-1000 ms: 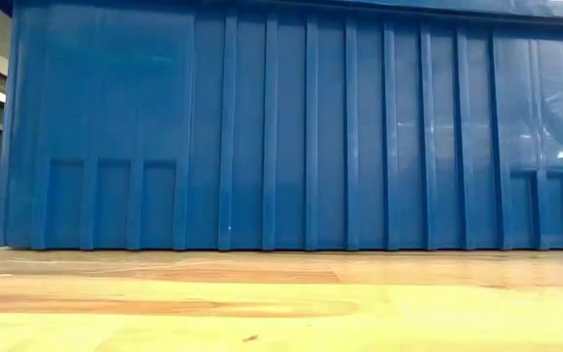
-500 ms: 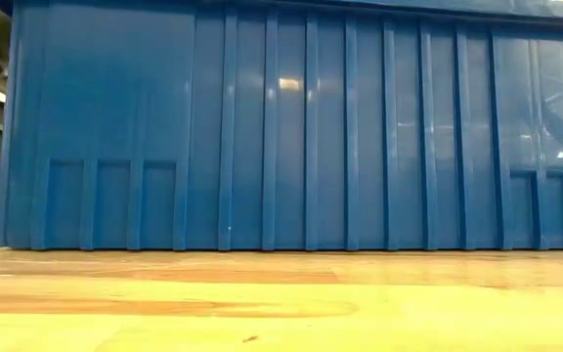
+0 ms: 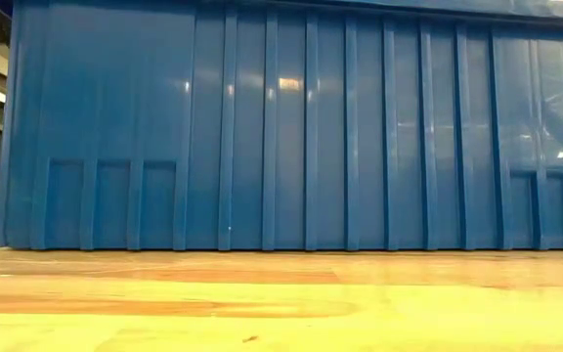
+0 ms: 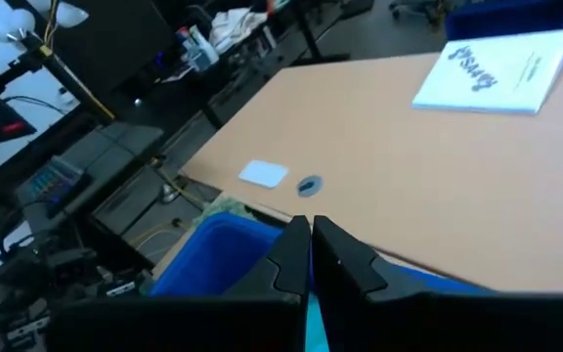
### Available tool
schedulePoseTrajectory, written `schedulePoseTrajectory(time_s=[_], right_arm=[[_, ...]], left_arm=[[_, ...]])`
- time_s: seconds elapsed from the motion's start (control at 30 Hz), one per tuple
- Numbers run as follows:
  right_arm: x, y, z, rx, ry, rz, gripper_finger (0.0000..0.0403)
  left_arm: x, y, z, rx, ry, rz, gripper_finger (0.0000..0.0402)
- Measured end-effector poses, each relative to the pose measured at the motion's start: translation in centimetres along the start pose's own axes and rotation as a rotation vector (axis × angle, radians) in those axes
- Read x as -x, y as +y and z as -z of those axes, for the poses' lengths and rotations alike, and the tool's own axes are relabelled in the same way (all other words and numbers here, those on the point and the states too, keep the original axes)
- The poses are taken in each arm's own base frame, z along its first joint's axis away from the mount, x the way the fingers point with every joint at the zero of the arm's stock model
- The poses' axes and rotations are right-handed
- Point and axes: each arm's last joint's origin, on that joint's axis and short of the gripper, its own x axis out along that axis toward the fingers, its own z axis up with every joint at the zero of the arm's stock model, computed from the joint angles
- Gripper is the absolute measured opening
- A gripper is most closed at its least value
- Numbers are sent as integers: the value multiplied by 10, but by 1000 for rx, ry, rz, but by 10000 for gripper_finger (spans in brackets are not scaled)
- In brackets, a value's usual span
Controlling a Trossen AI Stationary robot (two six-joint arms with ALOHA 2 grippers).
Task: Fold laundry
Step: Return to Home Position
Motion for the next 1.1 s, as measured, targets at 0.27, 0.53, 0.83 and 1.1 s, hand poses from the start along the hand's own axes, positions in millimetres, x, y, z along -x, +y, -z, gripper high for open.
schedulePoseTrajectory(time_s=[0.27, 0.53, 0.83, 1.1], right_arm=[[15, 7, 2, 50, -47, 12, 0], [32, 4, -2, 106, -93, 8, 0], [37, 6, 4, 126, 11, -125, 0], [59, 15, 28, 241, 152, -155, 0]], left_arm=[[-4, 5, 19, 17, -53, 81, 0], [2, 4, 35, -121, -134, 275, 0], [0, 13, 58, -216, 142, 249, 0], [0, 13, 59, -213, 162, 283, 0]])
